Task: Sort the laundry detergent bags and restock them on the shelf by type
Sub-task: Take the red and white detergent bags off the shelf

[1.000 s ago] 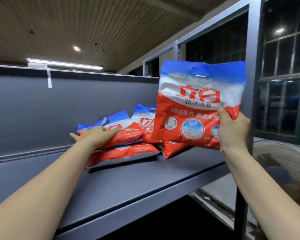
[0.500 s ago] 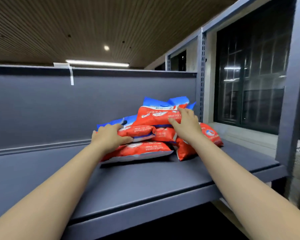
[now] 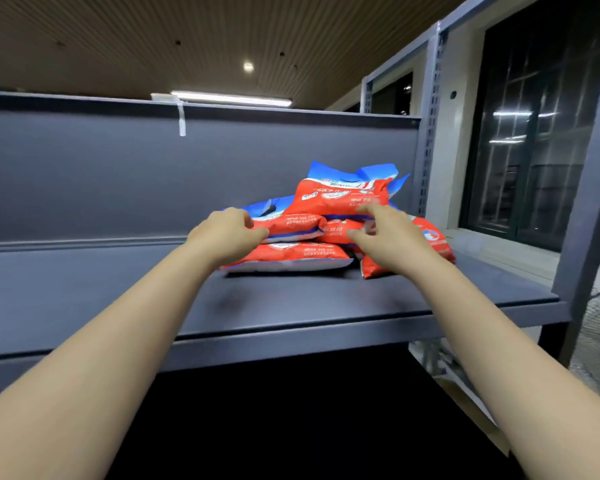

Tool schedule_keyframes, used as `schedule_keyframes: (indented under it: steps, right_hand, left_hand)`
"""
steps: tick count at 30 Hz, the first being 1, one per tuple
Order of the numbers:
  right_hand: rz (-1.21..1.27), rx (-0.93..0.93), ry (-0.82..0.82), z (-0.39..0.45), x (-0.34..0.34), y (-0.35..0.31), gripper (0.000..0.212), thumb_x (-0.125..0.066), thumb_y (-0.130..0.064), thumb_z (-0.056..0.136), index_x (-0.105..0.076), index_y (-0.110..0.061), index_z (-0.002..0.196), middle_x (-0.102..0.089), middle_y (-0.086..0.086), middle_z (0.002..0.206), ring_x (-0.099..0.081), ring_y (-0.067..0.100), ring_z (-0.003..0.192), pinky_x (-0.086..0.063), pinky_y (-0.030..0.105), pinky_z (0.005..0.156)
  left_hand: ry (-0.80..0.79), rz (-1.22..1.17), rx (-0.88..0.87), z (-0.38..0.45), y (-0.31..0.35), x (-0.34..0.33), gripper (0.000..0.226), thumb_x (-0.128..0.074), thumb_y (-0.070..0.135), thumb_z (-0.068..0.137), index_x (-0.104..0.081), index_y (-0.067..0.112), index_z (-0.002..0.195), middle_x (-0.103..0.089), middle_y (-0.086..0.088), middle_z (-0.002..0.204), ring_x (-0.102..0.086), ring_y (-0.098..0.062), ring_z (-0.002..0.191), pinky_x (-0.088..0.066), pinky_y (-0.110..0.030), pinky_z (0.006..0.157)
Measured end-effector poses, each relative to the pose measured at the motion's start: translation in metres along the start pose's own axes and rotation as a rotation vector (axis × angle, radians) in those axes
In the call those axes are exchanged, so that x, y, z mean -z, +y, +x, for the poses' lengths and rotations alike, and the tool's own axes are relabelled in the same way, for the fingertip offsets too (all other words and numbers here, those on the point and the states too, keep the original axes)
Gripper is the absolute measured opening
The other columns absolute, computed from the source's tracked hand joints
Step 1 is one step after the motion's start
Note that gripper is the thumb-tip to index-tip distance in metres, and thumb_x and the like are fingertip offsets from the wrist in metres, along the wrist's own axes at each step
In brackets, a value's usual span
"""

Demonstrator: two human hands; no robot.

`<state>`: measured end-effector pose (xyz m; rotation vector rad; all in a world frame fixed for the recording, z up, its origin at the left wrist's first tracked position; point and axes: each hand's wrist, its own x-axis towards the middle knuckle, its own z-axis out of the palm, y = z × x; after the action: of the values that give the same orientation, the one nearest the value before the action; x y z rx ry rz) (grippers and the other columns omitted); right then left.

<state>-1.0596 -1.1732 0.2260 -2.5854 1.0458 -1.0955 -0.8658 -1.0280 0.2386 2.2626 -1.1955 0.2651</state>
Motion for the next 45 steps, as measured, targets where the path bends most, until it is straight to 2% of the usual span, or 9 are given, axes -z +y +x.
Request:
schedule_keyframes:
  steps: [4,9,15,19,24,27,37,41,45]
  right_hand:
    - [0.028,0.079,-0.087,-0.032,0.003,-0.021,0.049,-0.057,-0.043,0.087,-0.048,-0.025,0.132,-0.056,0.002,0.129,-0.049,0.026,0.119,-0.042,0.041,0.098]
    - [0.139,0.22,-0.188,-0.075,0.0,-0.062,0.043,-0.057,-0.041,0.089,-0.052,-0.026,0.129,-0.053,-0.008,0.136,-0.046,0.016,0.127,-0.037,0.041,0.105]
    - [0.309,0.343,-0.273,-0.122,-0.015,-0.123,0.035,-0.06,-0.04,0.087,-0.058,-0.03,0.121,-0.058,-0.015,0.125,-0.05,0.003,0.121,-0.035,0.021,0.097]
    - [0.354,0.421,-0.335,-0.158,-0.035,-0.176,0.036,-0.058,-0.042,0.088,-0.056,-0.034,0.123,-0.055,-0.017,0.125,-0.045,0.001,0.122,-0.031,0.018,0.093]
    - [0.344,0.522,-0.461,-0.206,-0.079,-0.251,0.04,-0.056,-0.048,0.086,-0.055,-0.034,0.124,-0.056,-0.019,0.127,-0.046,0.002,0.123,-0.036,0.026,0.104]
    - [0.301,0.557,-0.566,-0.233,-0.111,-0.297,0.047,-0.05,-0.056,0.084,-0.052,-0.036,0.126,-0.055,-0.019,0.127,-0.047,0.005,0.122,-0.039,0.032,0.103]
    - [0.313,0.605,-0.753,-0.314,-0.189,-0.448,0.047,-0.05,-0.055,0.088,-0.048,-0.036,0.131,-0.051,-0.016,0.133,-0.045,0.005,0.126,-0.039,0.032,0.104]
    - [0.324,0.624,-0.803,-0.334,-0.212,-0.499,0.048,-0.05,-0.054,0.089,-0.047,-0.035,0.133,-0.05,-0.016,0.135,-0.045,0.005,0.126,-0.04,0.03,0.104]
    - [0.319,0.656,-0.847,-0.347,-0.237,-0.546,0.047,-0.05,-0.053,0.09,-0.047,-0.033,0.133,-0.05,-0.013,0.136,-0.045,0.007,0.127,-0.04,0.03,0.104]
  left_hand:
    - [0.025,0.072,0.05,-0.042,-0.015,0.025,0.036,-0.051,0.047,0.087,-0.064,0.013,0.094,-0.068,-0.007,0.099,-0.059,-0.025,0.09,-0.049,-0.036,0.08]
    - [0.064,0.109,0.143,-0.106,-0.049,0.057,0.037,-0.047,0.053,0.088,-0.062,0.025,0.108,-0.064,0.005,0.112,-0.056,-0.022,0.105,-0.048,-0.039,0.09]
    - [0.095,0.096,0.228,-0.183,-0.105,0.091,0.03,-0.048,0.053,0.089,-0.062,0.031,0.102,-0.063,0.018,0.103,-0.06,-0.012,0.092,-0.046,-0.032,0.081]
    - [0.092,0.147,0.305,-0.232,-0.159,0.115,0.032,-0.049,0.058,0.086,-0.064,0.033,0.098,-0.065,0.017,0.1,-0.06,-0.015,0.098,-0.048,-0.036,0.088]
    - [0.052,0.185,0.427,-0.292,-0.241,0.14,0.036,-0.048,0.064,0.083,-0.063,0.035,0.098,-0.066,0.015,0.1,-0.062,-0.014,0.095,-0.05,-0.037,0.087]
    - [0.023,0.204,0.504,-0.325,-0.287,0.157,0.035,-0.047,0.064,0.084,-0.061,0.036,0.1,-0.064,0.016,0.101,-0.06,-0.013,0.097,-0.049,-0.035,0.087]
    - [-0.049,0.224,0.679,-0.425,-0.422,0.217,0.033,-0.044,0.062,0.087,-0.059,0.037,0.103,-0.061,0.015,0.107,-0.057,-0.013,0.096,-0.044,-0.03,0.077]
    - [-0.059,0.219,0.749,-0.452,-0.469,0.238,0.037,-0.043,0.061,0.088,-0.058,0.035,0.108,-0.06,0.014,0.11,-0.057,-0.013,0.096,-0.046,-0.03,0.079]
    - [-0.056,0.226,0.809,-0.47,-0.514,0.255,0.037,-0.042,0.061,0.089,-0.057,0.033,0.108,-0.061,0.013,0.102,-0.058,-0.011,0.088,-0.047,-0.029,0.074]
